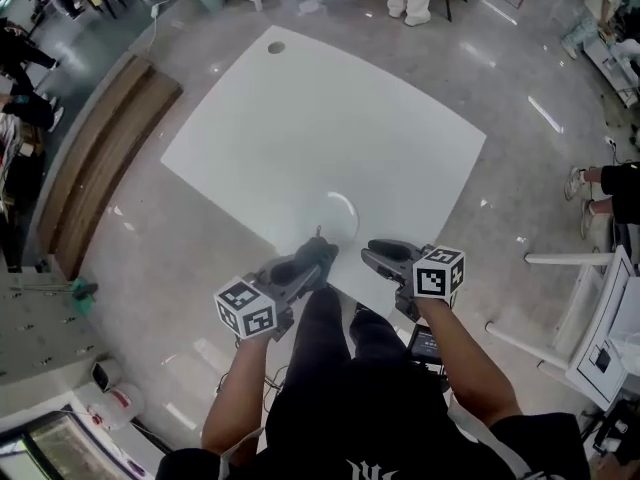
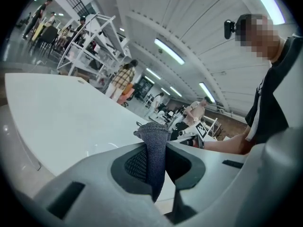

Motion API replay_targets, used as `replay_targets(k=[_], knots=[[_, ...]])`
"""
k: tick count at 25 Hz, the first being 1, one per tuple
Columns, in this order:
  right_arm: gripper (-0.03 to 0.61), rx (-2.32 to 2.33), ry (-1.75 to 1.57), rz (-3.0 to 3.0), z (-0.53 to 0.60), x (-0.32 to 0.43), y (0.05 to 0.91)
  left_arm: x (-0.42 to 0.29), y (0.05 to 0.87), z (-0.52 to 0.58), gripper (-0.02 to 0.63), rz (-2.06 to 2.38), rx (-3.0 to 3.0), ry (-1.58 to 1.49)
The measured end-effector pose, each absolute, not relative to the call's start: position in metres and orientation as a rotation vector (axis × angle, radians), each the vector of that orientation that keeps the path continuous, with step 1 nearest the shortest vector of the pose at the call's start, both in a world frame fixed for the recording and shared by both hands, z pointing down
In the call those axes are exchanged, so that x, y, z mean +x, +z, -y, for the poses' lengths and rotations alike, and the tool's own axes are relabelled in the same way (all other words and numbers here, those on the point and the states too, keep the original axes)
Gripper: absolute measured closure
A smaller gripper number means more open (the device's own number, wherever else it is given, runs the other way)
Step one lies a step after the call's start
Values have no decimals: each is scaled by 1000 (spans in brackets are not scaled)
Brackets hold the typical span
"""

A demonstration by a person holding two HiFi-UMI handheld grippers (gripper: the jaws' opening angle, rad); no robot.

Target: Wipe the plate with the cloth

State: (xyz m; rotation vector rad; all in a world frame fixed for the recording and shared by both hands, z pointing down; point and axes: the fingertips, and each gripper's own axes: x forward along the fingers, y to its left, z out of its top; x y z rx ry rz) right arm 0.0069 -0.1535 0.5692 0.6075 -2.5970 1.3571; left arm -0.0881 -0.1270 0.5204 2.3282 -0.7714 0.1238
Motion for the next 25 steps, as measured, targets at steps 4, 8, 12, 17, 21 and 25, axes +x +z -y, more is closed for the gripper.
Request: replay_targets(k=[4, 8, 12, 17, 21, 25], knots=[[469, 672, 1500, 2455, 180, 3, 604, -95, 534, 165, 562, 697, 2333, 154], [469, 739, 1580, 2290, 198, 3, 641, -99, 553, 196, 563, 624, 2370, 347], [469, 722, 1596, 2201, 208, 5, 663, -87, 571, 213, 563, 537, 2397, 507], [469, 706, 1689, 2128, 218, 2, 672, -72, 591, 229, 563, 497, 2402, 624], [509, 681, 1722, 2094, 223, -4, 675, -66, 605, 227, 563, 454, 2415, 756], [551, 648, 1749, 2086, 223, 0, 678, -49, 620, 222, 563, 404, 2431, 885]])
